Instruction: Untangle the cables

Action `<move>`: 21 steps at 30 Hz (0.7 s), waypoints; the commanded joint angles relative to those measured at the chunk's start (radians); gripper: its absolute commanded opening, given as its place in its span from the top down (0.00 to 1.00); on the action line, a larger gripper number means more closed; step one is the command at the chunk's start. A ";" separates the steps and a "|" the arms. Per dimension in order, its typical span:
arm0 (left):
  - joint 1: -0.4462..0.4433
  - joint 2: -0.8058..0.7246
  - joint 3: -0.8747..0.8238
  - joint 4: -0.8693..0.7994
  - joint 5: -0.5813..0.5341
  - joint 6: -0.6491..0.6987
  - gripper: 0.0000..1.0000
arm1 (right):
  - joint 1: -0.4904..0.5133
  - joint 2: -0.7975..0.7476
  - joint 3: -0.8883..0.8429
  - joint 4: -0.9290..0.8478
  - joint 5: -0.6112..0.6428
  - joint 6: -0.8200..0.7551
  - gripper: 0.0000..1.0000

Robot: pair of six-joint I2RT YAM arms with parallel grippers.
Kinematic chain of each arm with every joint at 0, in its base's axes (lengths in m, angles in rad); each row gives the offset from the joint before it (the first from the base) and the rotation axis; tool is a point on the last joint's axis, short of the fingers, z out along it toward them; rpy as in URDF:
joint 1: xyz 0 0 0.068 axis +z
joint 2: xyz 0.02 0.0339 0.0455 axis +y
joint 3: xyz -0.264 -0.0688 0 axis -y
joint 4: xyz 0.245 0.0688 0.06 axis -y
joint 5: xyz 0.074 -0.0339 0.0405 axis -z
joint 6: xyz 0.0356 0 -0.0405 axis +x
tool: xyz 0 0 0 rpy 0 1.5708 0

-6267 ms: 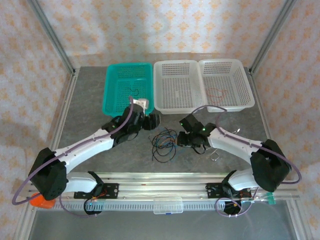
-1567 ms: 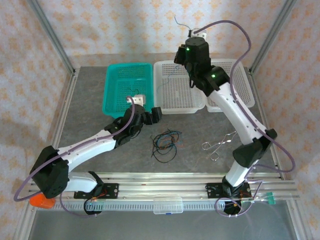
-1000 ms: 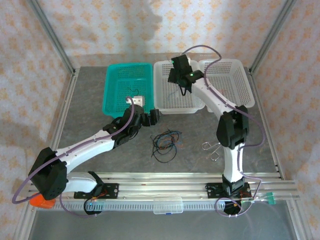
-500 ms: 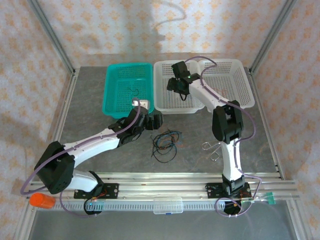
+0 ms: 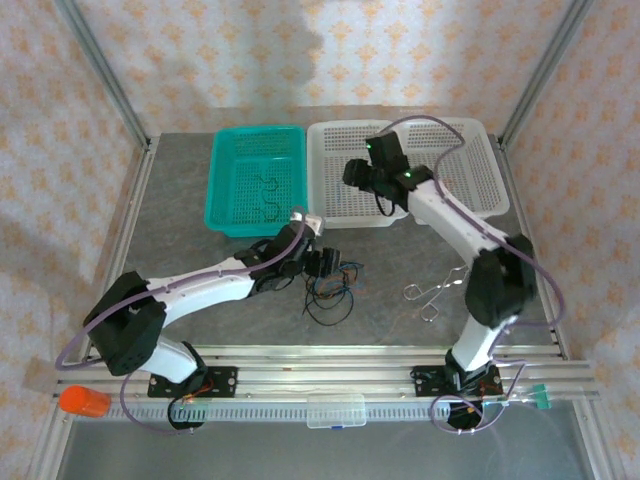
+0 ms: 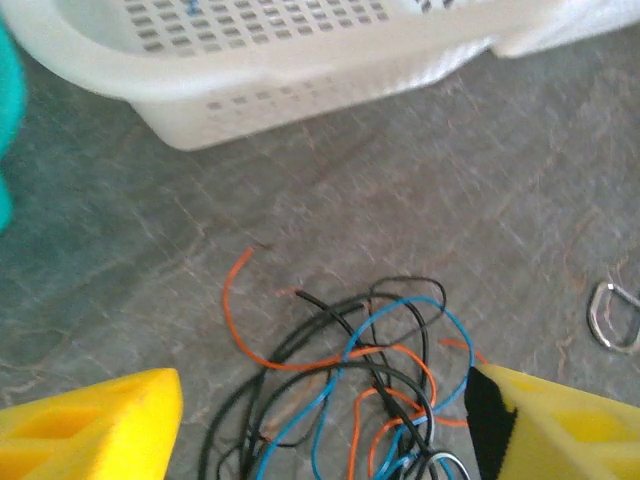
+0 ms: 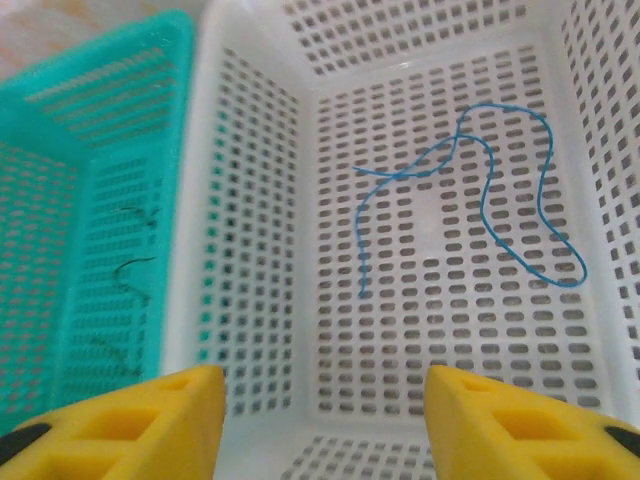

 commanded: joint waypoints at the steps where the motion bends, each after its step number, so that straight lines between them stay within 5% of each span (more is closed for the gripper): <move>1: -0.017 0.020 0.022 -0.072 0.024 0.044 0.29 | 0.037 -0.138 -0.139 0.071 0.001 -0.018 0.50; 7: -0.039 0.045 0.012 -0.096 0.035 0.050 0.33 | 0.107 -0.368 -0.389 0.021 0.031 0.035 0.60; 12: -0.050 0.088 0.023 -0.071 0.023 0.030 0.27 | 0.113 -0.527 -0.584 0.013 0.001 0.027 0.64; 21: -0.080 0.189 0.077 -0.069 -0.013 0.006 0.28 | 0.113 -0.496 -0.820 0.153 -0.066 0.133 0.75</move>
